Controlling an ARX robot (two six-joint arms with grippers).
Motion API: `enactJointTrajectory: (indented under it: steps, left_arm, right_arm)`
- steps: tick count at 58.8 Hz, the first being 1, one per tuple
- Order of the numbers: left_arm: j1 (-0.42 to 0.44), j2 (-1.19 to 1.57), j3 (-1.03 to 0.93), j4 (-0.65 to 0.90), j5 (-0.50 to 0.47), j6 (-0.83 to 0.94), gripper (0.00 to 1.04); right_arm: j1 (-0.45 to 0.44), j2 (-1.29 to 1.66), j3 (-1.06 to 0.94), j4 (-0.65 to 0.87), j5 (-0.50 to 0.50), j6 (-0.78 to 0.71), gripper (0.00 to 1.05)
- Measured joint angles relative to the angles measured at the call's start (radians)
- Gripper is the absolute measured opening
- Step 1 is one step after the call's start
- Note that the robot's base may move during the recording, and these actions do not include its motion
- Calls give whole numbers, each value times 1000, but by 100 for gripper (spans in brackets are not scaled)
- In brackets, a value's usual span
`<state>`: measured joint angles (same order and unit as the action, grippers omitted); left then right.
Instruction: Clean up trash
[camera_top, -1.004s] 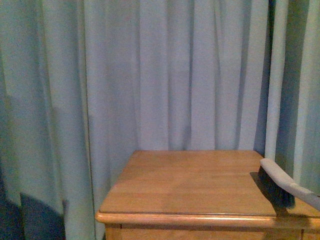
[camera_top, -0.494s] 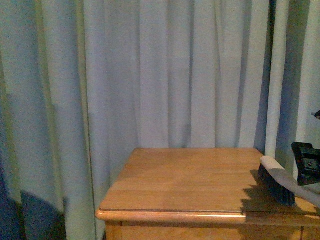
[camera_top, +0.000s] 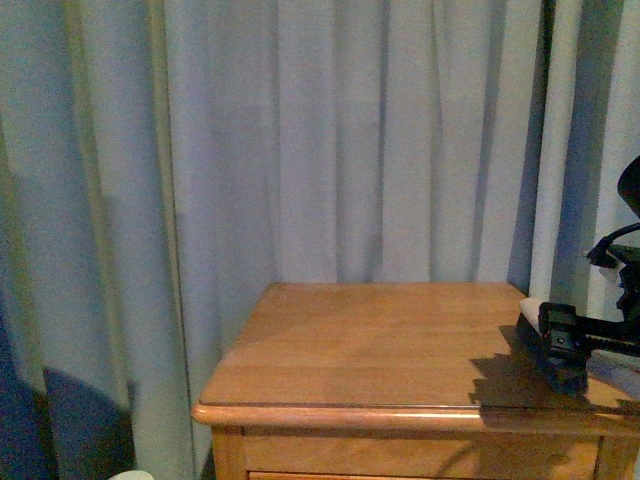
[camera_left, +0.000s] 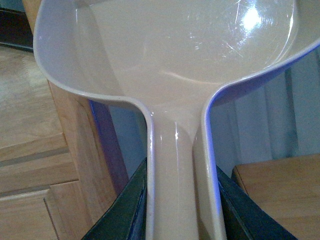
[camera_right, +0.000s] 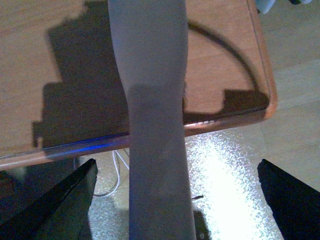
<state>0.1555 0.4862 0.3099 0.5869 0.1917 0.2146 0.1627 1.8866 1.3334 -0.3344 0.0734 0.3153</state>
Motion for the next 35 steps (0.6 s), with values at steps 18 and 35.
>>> enactJointTrajectory:
  steps: [18,35]
  left_arm:
    - [0,0,0,0,0,0,28]
    - [0,0,0,0,0,0,28]
  right_arm:
    - [-4,3,2,7,-16,8,24]
    - [3,-158,-121,194,21,-95,19]
